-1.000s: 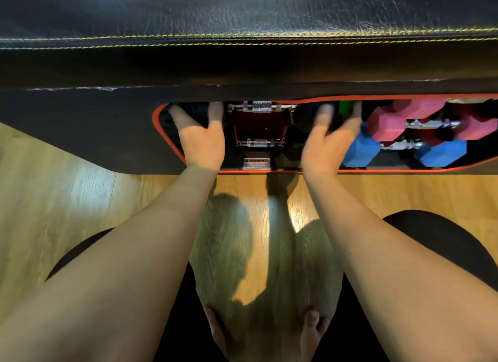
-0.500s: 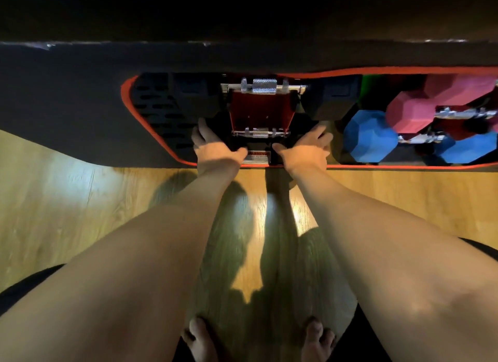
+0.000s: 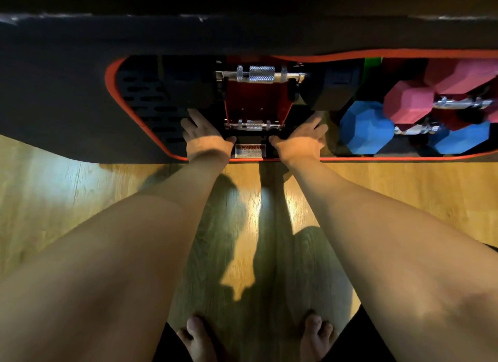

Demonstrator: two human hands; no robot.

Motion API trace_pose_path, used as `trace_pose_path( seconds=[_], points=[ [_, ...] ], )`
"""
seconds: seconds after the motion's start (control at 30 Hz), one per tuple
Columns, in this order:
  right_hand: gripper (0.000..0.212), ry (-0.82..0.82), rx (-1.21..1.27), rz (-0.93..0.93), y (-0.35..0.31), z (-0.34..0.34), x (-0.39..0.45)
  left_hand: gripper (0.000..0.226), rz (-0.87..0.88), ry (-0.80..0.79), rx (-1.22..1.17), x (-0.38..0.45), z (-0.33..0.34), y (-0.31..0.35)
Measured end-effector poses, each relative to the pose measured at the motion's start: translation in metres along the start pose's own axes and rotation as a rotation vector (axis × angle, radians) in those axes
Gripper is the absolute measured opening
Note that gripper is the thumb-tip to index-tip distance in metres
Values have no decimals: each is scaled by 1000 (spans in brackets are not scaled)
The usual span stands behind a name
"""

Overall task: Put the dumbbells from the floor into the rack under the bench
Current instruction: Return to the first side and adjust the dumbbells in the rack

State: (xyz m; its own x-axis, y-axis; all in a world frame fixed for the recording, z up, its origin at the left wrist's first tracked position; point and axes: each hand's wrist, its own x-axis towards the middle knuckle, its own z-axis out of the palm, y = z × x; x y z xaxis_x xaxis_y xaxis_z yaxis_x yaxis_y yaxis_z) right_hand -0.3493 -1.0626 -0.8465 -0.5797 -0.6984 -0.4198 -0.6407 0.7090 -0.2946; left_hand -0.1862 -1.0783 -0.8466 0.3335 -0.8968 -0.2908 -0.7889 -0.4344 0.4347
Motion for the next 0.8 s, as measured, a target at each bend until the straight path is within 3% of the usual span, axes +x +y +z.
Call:
trace_pose_path(
  seconds=[0.13, 0.2, 0.3, 0.4, 0.47, 0.53, 0.6, 0.67, 0.7, 0.8],
  points=[
    [124, -121, -236, -68, 4, -27, 9, 114, -6, -97, 101, -9, -2, 2],
    [109, -230, -279, -166, 10, -58, 16, 117, -78, -102, 82, -29, 2, 18],
    [75, -502, -113, -181, 27, -116, 15, 110, -204, -140, -232, -85, 10, 52],
    [58, -518, -113, -188, 61, -171, 5, 66, 65, -305, -409, -143, 26, 88],
    [45, -525, 11, -138, 96, -198, 3, 43, 338, -268, -474, -170, 23, 121],
    [34, -425, 162, -23, 137, -220, 8, 42, 543, -239, -522, -184, 17, 159],
    [32, -118, 327, 54, 174, -238, 18, 51, 621, -243, -514, -190, 13, 197],
    [47, 243, 422, 97, 204, -251, 34, 64, 601, -221, -386, -191, 12, 233],
    [58, 349, 437, 106, 213, -259, 39, 66, 569, -234, -291, -191, 14, 249],
    [97, 454, 435, 53, 223, -278, 51, 65, 556, -322, -15, -192, 21, 286]
  ],
)
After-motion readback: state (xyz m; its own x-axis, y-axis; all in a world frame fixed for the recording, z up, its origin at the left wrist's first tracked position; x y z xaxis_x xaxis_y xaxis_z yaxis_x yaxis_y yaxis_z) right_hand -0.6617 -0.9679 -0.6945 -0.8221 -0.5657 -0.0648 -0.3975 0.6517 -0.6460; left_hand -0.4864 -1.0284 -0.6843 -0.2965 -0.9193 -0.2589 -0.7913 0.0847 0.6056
